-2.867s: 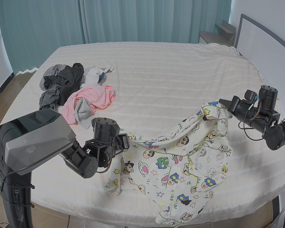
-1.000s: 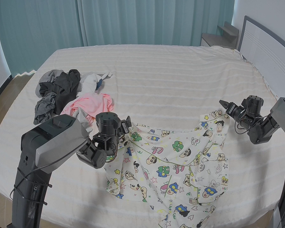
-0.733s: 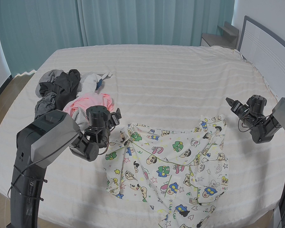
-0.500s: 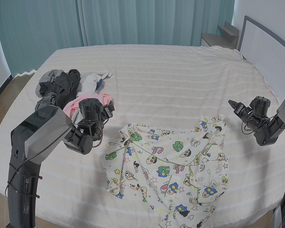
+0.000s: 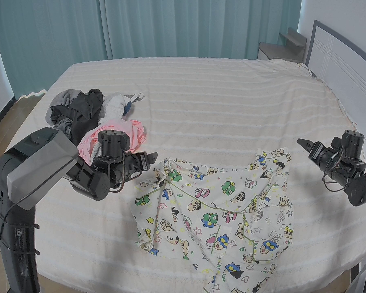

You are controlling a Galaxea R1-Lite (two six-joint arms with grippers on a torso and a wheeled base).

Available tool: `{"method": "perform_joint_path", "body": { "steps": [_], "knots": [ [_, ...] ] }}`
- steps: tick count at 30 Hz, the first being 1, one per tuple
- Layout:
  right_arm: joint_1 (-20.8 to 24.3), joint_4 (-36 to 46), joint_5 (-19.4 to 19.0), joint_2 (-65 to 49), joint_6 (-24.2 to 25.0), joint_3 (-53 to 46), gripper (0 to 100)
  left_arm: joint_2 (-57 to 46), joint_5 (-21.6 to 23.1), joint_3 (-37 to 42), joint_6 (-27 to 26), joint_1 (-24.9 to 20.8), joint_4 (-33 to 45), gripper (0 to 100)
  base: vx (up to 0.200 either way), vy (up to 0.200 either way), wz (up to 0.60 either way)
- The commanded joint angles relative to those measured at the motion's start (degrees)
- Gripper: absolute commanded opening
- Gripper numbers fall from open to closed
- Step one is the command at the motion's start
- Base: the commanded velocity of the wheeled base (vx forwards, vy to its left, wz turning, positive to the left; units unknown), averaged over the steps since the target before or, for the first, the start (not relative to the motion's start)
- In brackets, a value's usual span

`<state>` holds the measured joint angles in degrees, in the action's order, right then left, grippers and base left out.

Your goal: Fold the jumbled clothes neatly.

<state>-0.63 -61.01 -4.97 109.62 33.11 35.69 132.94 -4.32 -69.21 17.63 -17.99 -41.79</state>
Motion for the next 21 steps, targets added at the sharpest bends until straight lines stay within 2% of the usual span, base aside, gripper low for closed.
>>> {"method": "perform_joint_path", "body": {
  "steps": [1,8,21],
  "knots": [
    [5.1,-0.1,-0.5,-10.4,0.0,-7.6,100,0.7,0.9,-1.0,-3.8,-1.8,3.7,100,0.0,0.0,0.0],
    [9.6,-0.1,-0.4,-13.7,0.0,-11.0,100,3.8,0.9,-4.9,-4.4,-4.2,5.8,100,0.0,0.0,0.0],
    [9.4,-0.1,-0.4,-13.3,0.3,-11.8,100,4.8,0.7,-5.4,-4.4,-5.5,6.8,100,0.0,0.0,0.0]
  ]
}}
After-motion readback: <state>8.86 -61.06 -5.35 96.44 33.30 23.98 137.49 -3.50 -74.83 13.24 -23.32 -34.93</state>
